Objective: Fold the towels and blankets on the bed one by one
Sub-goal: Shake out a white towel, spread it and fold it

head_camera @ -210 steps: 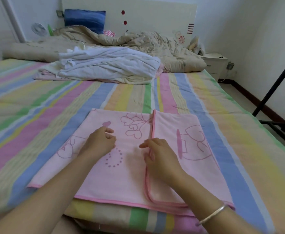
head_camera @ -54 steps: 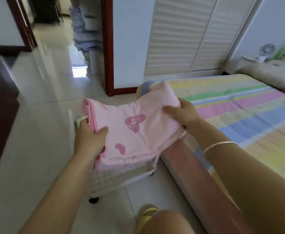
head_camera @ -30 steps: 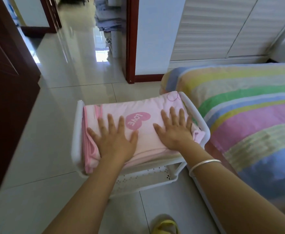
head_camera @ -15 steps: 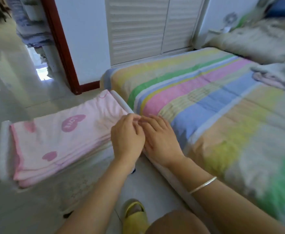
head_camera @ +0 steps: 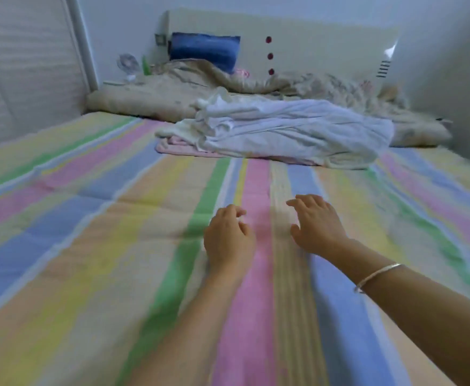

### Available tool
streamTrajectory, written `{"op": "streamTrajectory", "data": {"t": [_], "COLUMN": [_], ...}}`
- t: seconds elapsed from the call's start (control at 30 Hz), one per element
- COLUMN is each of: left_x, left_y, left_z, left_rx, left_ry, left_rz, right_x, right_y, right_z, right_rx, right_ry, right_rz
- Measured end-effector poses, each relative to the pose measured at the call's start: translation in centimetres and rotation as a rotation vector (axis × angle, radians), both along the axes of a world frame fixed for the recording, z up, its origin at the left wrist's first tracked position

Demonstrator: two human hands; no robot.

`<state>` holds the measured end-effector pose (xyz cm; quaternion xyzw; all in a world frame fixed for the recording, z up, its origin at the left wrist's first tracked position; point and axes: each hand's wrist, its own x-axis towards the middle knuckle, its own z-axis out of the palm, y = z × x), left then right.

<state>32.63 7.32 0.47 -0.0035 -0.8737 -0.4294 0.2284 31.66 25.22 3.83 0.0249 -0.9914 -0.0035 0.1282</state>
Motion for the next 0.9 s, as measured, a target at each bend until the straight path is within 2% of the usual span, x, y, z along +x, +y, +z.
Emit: {"op": "streamTrajectory", "data": {"t": [0.17,0.3,0.4,0.5,0.77,0.9], "left_x": [-7.4,-13.5,-17.5,-18.7,-18.5,-18.4], "left_y": [8.0,13.3,15.4,15.7,15.8,16.1], "left_z": [-1.7,-0.9,-3.1,-5.6,-5.9,-5.7], "left_rx": [-0.21,-0.173,-0.297,-0.381,-0.454,-0.501], "left_ry": [-0.03,0.042,0.067,0.073,0.096,0.087], "left_rz": [-0.109,-0.199,-0.165,-0.052,-0.029,-0.026], "right_x": [-5.2,-9.7,-14.1,-19.0,-31.9,-34.7], "right_y": [8.0,12.4,15.7,18.2,21.9,22.0], "right_z": [-0.5,-0.6,-0.1,1.1,3.5,4.0], "right_rx": [-0.004,-0.035,-0.044,-0.053,-0.034,-0.203], "right_ry": [-0.028,-0.053,-0.025,0.061,0.154,0.191], "right_rz": [-0.109,-0.13,-0.138,-0.141,-0.251,-0.271]}}
